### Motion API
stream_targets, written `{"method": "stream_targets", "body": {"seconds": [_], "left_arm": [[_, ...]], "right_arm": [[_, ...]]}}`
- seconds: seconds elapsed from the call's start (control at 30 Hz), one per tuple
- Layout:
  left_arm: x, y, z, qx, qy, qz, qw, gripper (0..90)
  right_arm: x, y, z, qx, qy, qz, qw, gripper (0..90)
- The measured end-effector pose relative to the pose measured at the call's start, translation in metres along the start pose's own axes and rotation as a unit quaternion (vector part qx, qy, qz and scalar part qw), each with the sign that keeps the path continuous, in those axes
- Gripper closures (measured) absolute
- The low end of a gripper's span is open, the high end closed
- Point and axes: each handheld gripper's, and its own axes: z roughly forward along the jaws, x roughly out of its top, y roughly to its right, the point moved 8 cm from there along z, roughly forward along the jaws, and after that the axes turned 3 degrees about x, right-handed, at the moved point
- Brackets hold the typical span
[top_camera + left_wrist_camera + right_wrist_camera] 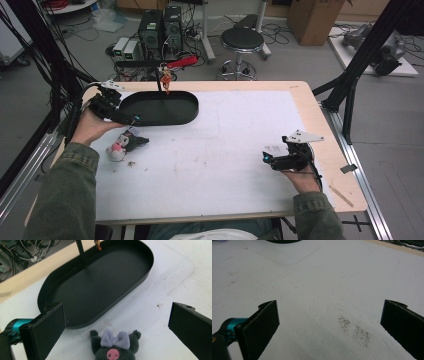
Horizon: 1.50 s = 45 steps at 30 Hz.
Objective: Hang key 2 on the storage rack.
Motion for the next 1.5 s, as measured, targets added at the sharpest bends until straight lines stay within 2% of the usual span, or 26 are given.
{"method": "stream_targets", "body": {"seconds": [0.2, 0.53, 0.83, 1.23, 1.37, 1.43, 1.47, 1.5], "left_arm": [[-0.025, 0.000, 0.008, -0.009, -0.010, -0.019, 0.9997, 1.7], [-0.060, -0.004, 0.012, -0.008, -0.026, -0.041, 0.9988, 1.7], [-0.087, -0.003, 0.015, -0.004, -0.053, -0.038, 0.9979, 1.7], [-0.097, 0.001, 0.018, -0.002, -0.075, -0.029, 0.9967, 1.7], [-0.106, 0.001, 0.021, -0.006, -0.090, -0.039, 0.9952, 2.3], [-0.112, 0.000, 0.022, -0.008, -0.096, -0.044, 0.9944, 3.9], [-0.116, -0.002, 0.021, 0.001, -0.101, -0.046, 0.9938, 14.6], [-0.116, -0.002, 0.021, 0.001, -0.101, -0.046, 0.9938, 27.6]], "right_arm": [[0.000, 0.000, 0.000, -0.002, -0.001, -0.003, 1.0000, 1.0], [0.000, 0.000, 0.000, -0.002, 0.000, -0.005, 1.0000, 1.0], [0.001, 0.000, 0.000, -0.004, 0.002, -0.004, 1.0000, 1.0], [0.001, 0.000, -0.001, -0.004, 0.002, -0.002, 1.0000, 1.0], [0.001, 0.000, -0.001, -0.006, 0.003, -0.002, 1.0000, 1.0], [0.001, 0.000, -0.001, -0.004, 0.003, -0.001, 1.0000, 1.0], [0.002, 0.000, -0.001, -0.004, 0.004, -0.003, 1.0000, 1.0], [0.002, 0.000, -0.001, -0.004, 0.004, -0.003, 1.0000, 1.0]]}}
